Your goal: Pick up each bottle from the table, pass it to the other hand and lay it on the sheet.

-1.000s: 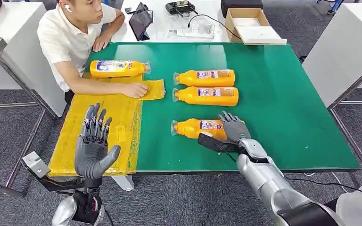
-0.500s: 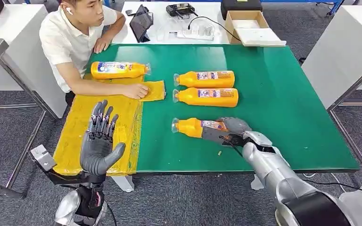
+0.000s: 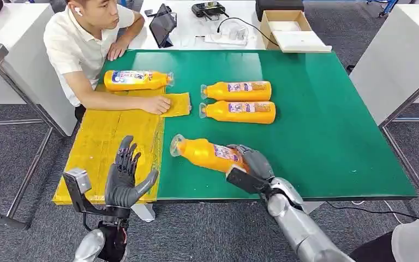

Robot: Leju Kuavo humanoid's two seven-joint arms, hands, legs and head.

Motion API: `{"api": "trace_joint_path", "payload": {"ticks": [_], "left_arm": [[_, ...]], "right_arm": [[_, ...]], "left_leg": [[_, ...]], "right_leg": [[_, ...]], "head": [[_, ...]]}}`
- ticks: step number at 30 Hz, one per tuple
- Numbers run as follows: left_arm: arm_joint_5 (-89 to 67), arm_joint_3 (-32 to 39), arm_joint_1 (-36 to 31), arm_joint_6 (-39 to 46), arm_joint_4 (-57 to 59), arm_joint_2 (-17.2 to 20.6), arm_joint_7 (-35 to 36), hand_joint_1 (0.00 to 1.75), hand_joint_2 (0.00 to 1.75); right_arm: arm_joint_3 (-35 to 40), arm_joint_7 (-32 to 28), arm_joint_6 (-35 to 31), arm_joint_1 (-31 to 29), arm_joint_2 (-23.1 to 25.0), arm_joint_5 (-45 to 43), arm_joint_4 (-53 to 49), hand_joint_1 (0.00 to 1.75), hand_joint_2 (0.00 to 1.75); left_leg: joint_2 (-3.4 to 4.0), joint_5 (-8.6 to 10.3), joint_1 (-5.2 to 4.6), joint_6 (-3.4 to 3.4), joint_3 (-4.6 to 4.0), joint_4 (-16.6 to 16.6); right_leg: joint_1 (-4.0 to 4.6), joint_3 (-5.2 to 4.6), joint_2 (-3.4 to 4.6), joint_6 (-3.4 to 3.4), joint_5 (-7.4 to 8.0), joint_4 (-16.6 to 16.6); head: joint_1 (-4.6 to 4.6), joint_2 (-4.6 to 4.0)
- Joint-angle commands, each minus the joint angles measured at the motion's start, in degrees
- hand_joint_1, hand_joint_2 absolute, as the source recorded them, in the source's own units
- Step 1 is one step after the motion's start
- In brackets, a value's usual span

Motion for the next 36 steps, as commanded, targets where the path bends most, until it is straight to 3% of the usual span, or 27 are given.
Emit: {"api": "trace_joint_path", "payload": {"ticks": [1,13,18,22,36], "left_arm": [[1.6,-3.2,-0.3,1.6,5.1,1.3,-0.8,0.00,1.75],[3.3,-4.8,-0.3,0.9,0.7,2.1,-0.9,0.00,1.75],[5.6,-8.4,-0.7,-5.4,-0.3,2.7,-1.7,0.00,1.75],[4.2,-9.7,-1.4,-5.6,-0.8,2.4,-2.4,0.00,1.75],[3.1,-11.1,-4.5,-6.9,5.5,2.0,-1.1,0.00,1.75]], "right_arm": [[1.8,-3.7,-5.1,7.0,1.8,-3.6,-17.3,1.75,1.75],[3.7,-4.1,-4.9,7.2,3.0,-6.2,-18.2,1.75,1.75],[9.5,-5.3,0.1,4.7,5.1,-7.0,-13.2,1.75,1.75],[12.9,-5.5,2.5,3.2,6.9,-7.9,-9.4,1.75,1.75],[19.9,-3.7,4.3,-0.4,8.8,-9.7,-8.3,1.75,1.75]], "left_leg": [[0.04,-0.07,0.02,-0.06,-0.01,0.0],[0.00,-0.09,-0.02,-0.07,-0.27,0.0],[0.05,-0.08,-0.01,-0.06,-0.30,0.0],[0.20,-0.13,0.02,-0.09,-0.20,0.0],[-0.01,-0.06,0.00,-0.05,-0.31,0.0]], "right_leg": [[0.03,-0.02,-0.04,-0.07,-0.07,0.0],[-0.01,-0.25,-0.02,-0.09,-0.07,0.0],[0.00,-0.28,0.03,-0.08,-0.05,0.0],[0.02,-0.21,0.12,-0.12,-0.06,0.0],[0.00,-0.27,-0.03,-0.08,-0.05,0.0]], "head": [[0.00,-0.02],[0.02,-0.02],[0.02,0.00],[0.02,-0.02],[0.04,-0.02]]}}
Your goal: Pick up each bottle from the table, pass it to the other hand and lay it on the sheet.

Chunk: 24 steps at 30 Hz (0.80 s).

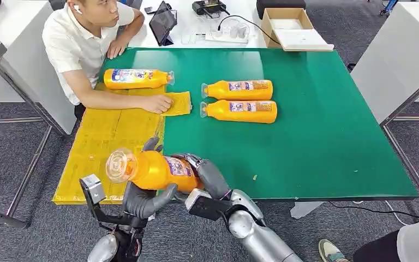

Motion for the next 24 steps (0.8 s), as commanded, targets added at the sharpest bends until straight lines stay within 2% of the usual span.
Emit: {"api": "trace_joint_path", "payload": {"ticks": [1,4,5,12,13,14,15,16,17,18,24], "left_arm": [[-0.9,-2.9,-3.6,0.2,6.2,1.4,0.8,0.00,1.75],[-0.9,-2.6,-4.2,0.0,7.0,1.3,0.8,0.00,1.75],[-0.6,-2.4,-4.2,-0.1,6.9,1.2,0.6,1.75,1.75],[-0.2,-1.9,-4.5,-0.5,6.9,1.1,0.2,1.75,1.75],[0.1,-1.5,-4.4,-0.5,6.8,0.9,0.0,1.75,1.75],[0.7,-0.9,-4.3,-0.7,6.5,0.5,-0.5,1.75,1.75],[1.3,-0.4,-4.3,-0.8,6.4,0.3,-0.7,1.75,1.75],[1.6,0.2,-4.3,-0.7,5.8,0.2,-1.0,1.75,1.75],[1.8,0.6,-4.1,-0.6,5.4,0.1,-1.1,1.75,1.75],[2.4,1.5,-3.9,-0.5,4.9,-0.1,-1.3,1.75,1.75],[2.8,2.4,-3.6,-0.2,4.7,-0.4,-1.3,1.75,1.75]], "right_arm": [[5.5,0.5,0.9,-4.3,1.0,-0.6,4.3,1.75,1.75],[6.5,0.8,1.4,-4.6,1.1,-0.8,4.0,1.75,1.75],[6.6,0.9,1.6,-4.6,1.1,-1.0,4.0,1.75,1.75],[7.2,0.9,2.2,-4.2,1.1,-1.6,4.4,1.75,1.75],[7.3,0.9,2.4,-4.2,1.0,-1.7,4.5,1.66,1.75],[7.7,0.9,2.4,-4.1,1.0,-1.7,4.7,1.50,1.75],[7.9,0.9,2.5,-4.0,1.0,-1.7,4.8,1.19,1.75],[8.3,0.9,2.6,-3.7,0.9,-1.8,4.9,0.54,1.75],[8.5,0.9,2.6,-3.6,0.9,-1.8,5.0,0.05,1.75],[9.0,0.9,2.5,-3.1,0.8,-1.8,5.1,0.00,1.75],[9.3,0.7,2.4,-2.2,0.6,-2.0,5.3,0.00,1.75]], "left_leg": [[0.11,-0.07,0.05,-0.13,0.24,-0.1],[0.07,-0.05,0.03,-0.10,0.16,0.0],[0.11,-0.08,0.05,-0.13,0.24,-0.1],[0.09,-0.07,0.04,-0.11,0.21,0.0],[0.10,-0.06,0.04,-0.09,0.15,0.0],[0.08,-0.04,0.02,-0.08,0.12,0.0],[0.09,-0.05,0.05,-0.09,0.14,0.0],[0.07,-0.06,0.05,-0.10,0.16,0.0],[0.06,-0.04,0.04,-0.08,0.12,0.0],[0.10,-0.08,0.08,-0.12,0.20,0.0],[0.07,-0.09,0.09,-0.13,0.27,-0.1]], "right_leg": [[0.07,0.20,0.00,-0.15,-0.07,0.0],[0.05,0.15,-0.01,-0.10,-0.05,0.0],[0.07,0.22,0.01,-0.14,-0.07,0.0],[0.06,0.20,-0.01,-0.12,-0.06,0.0],[0.06,0.14,0.03,-0.10,-0.04,0.0],[0.03,0.11,0.01,-0.08,-0.04,0.0],[0.06,0.14,0.00,-0.10,-0.04,0.0],[0.06,0.16,-0.02,-0.11,-0.05,0.0],[0.06,0.12,-0.01,-0.09,-0.04,0.0],[0.09,0.20,0.00,-0.14,-0.06,0.0],[0.11,0.25,-0.05,-0.14,-0.09,-0.1]], "head": [[-0.02,0.00],[-0.02,0.00],[0.00,-0.02],[0.00,-0.02],[0.00,0.00],[0.00,0.00],[0.00,-0.02],[0.00,-0.02],[0.00,0.00],[0.00,-0.02],[-0.02,-0.02]]}}
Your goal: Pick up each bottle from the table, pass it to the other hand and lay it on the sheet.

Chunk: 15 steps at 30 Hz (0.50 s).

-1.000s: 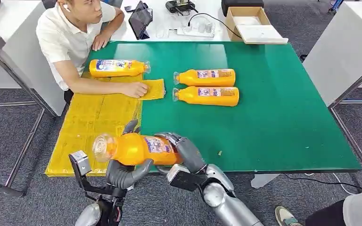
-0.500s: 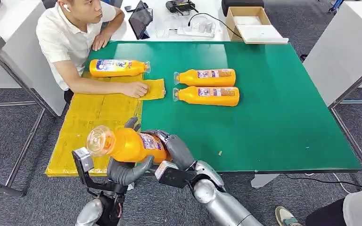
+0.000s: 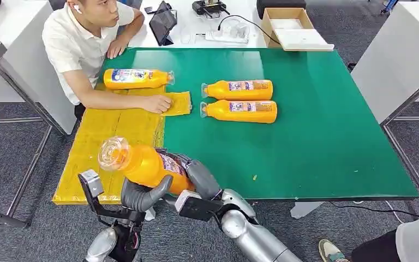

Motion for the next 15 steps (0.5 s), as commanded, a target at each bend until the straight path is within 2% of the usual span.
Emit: {"api": "trace_joint_path", "payload": {"ticks": [1,2,5,9,10,12,15], "left_arm": [[1.1,1.8,-1.5,0.6,2.2,-1.1,0.2,1.75,1.75],[1.2,2.3,-1.6,0.7,2.3,-0.9,0.2,1.75,1.75],[0.0,8.2,-1.1,5.3,2.9,0.1,-1.0,1.75,1.75],[-2.0,10.5,-1.1,5.6,3.4,0.5,-1.1,1.75,1.75],[-6.7,11.4,-1.3,10.1,4.3,1.0,-1.1,1.75,1.75],[-9.9,12.4,-1.6,12.3,5.3,2.2,-1.0,1.75,1.75],[-32.5,14.3,-1.3,22.2,6.1,5.2,-4.3,1.75,1.75]], "right_arm": [[4.8,0.0,-0.4,-0.4,-0.1,0.9,3.8,0.00,1.75],[4.9,0.0,-0.8,-0.3,-0.3,1.2,3.9,0.00,0.00],[5.6,-0.5,-6.5,1.7,-1.5,5.7,0.3,0.00,0.00],[5.8,0.3,-7.3,2.5,-1.9,6.6,-1.8,0.00,0.00],[5.9,0.3,-9.3,3.0,-2.2,8.3,-2.8,0.00,0.00],[5.9,0.3,-10.5,3.6,-2.5,9.4,-4.0,0.00,0.00],[4.3,0.5,-13.4,5.9,-3.9,12.4,-7.8,0.00,0.00]], "left_leg": [[0.05,-0.07,0.05,-0.09,0.19,0.0],[0.07,-0.12,0.09,-0.13,0.29,0.0],[0.06,-0.10,0.09,-0.13,0.33,-0.1],[0.18,-0.15,0.11,-0.19,0.46,-0.1],[0.14,-0.14,0.10,-0.18,0.38,-0.1],[0.11,-0.14,0.14,-0.19,0.38,-0.1],[0.08,-0.09,0.09,-0.17,0.35,-0.1]], "right_leg": [[0.06,0.20,-0.04,-0.10,-0.06,-0.1],[0.11,0.30,-0.06,-0.15,-0.11,-0.1],[0.11,0.33,-0.07,-0.15,-0.10,-0.1],[0.14,0.41,0.01,-0.22,-0.13,-0.1],[0.12,0.35,-0.03,-0.20,-0.13,-0.1],[0.16,0.37,-0.07,-0.21,-0.14,-0.1],[0.11,0.31,-0.11,-0.19,-0.13,-0.1]], "head": [[-0.02,0.02],[0.00,0.02],[0.00,0.02],[-0.04,0.02],[0.00,0.02],[0.00,0.02],[-0.02,0.00]]}}
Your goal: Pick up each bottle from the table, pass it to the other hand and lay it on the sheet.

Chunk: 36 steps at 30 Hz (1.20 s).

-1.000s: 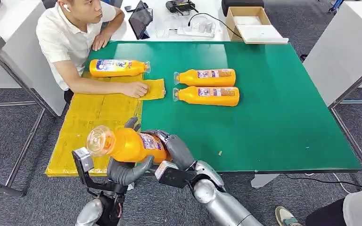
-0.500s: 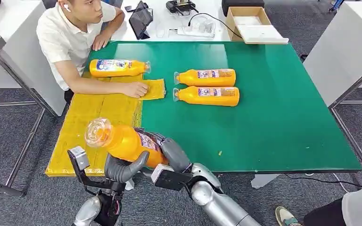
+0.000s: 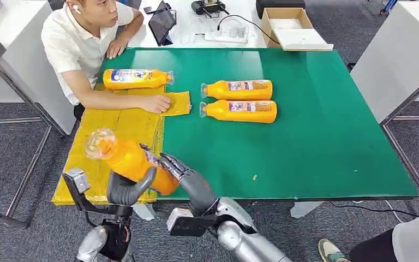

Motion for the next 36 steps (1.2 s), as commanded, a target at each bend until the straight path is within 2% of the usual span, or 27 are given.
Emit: {"api": "trace_joint_path", "payload": {"ticks": [1,8,9,11,14,16,18,23,26,29,36], "left_arm": [[-35.6,7.5,-1.3,18.1,5.4,5.1,-3.5,1.75,1.75],[-36.8,8.2,-1.0,17.5,4.7,4.2,-3.1,1.75,1.75],[-41.6,8.2,-1.1,19.8,5.0,3.9,-2.5,1.75,1.75],[-42.6,8.1,-0.7,18.3,3.8,3.9,-1.9,1.75,1.75],[-54.6,7.0,-2.0,22.4,4.9,4.3,0.9,1.75,1.75],[-67.5,5.5,-5.3,24.1,10.3,5.3,6.3,1.75,1.75],[-76.9,3.5,-10.2,21.4,18.8,6.9,11.2,1.75,1.75],[-79.8,2.4,-20.9,13.5,37.2,7.3,14.9,1.75,1.75],[-85.1,2.8,-26.6,13.8,47.0,7.1,19.9,1.75,1.75],[-86.8,3.4,-28.5,13.2,51.7,7.3,21.6,1.75,1.75],[-86.7,3.6,-28.6,13.7,52.5,7.4,21.1,1.75,1.75]], "right_arm": [[0.3,0.7,-5.1,4.0,-3.5,4.4,-7.3,0.00,0.00],[-0.5,0.4,-4.5,3.9,-3.4,4.2,-6.9,0.00,0.00],[-2.0,0.7,-5.6,4.4,-2.9,4.3,-6.8,0.00,0.00],[-4.4,1.4,-8.2,4.7,-3.2,5.5,-6.9,0.00,0.00],[-8.4,0.8,-8.8,5.5,-3.0,6.5,-7.8,0.00,0.00],[-9.3,0.3,-8.0,5.7,-2.4,6.6,-7.9,0.00,0.00],[-9.1,0.0,-6.9,5.5,-1.8,6.7,-7.4,0.00,0.00],[-8.1,-0.4,-5.0,4.4,-0.1,6.3,-6.1,0.00,0.00],[-8.6,-0.4,-5.0,4.7,0.2,5.6,-6.0,0.00,0.00],[-10.5,-0.7,-6.2,5.5,-0.1,4.6,-6.7,0.00,0.00],[-10.9,-0.9,-6.2,5.7,-0.3,4.4,-6.9,0.00,0.00]], "left_leg": [[0.01,-0.08,0.08,-0.15,0.36,-0.1],[0.00,-0.07,0.08,-0.10,0.21,0.0],[0.01,-0.05,0.05,-0.07,0.14,0.0],[0.01,-0.10,0.08,-0.13,0.28,-0.1],[-0.10,-0.03,0.03,-0.08,0.12,0.0],[-0.14,0.00,0.01,-0.07,0.07,0.0],[-0.21,-0.02,0.06,-0.14,0.21,-0.1],[-0.25,0.08,0.04,-0.14,0.18,-0.1],[-0.16,0.11,0.08,-0.17,0.18,-0.1],[-0.14,0.12,0.10,-0.19,0.23,-0.1],[0.04,0.09,0.04,-0.16,0.18,0.0]], "right_leg": [[0.10,0.35,-0.10,-0.17,-0.11,-0.1],[0.08,0.23,-0.09,-0.12,-0.09,-0.1],[0.05,0.16,-0.06,-0.10,-0.06,0.0],[0.09,0.31,-0.11,-0.16,-0.11,-0.1],[0.03,0.16,-0.16,-0.10,-0.08,0.0],[0.02,0.11,-0.19,-0.08,-0.06,0.0],[0.08,0.29,-0.31,-0.16,-0.12,0.0],[0.05,0.22,-0.30,-0.16,-0.04,0.0],[0.08,0.20,-0.27,-0.16,-0.01,0.0],[0.11,0.26,-0.31,-0.16,-0.05,0.0],[0.03,0.17,-0.08,-0.10,-0.02,0.0]], "head": [[0.00,0.00],[0.00,-0.02],[0.00,0.00],[0.02,-0.02],[0.00,0.00],[0.00,0.00],[0.00,-0.02],[0.00,0.00],[-0.02,-0.02],[0.00,0.00],[0.00,-0.02]]}}
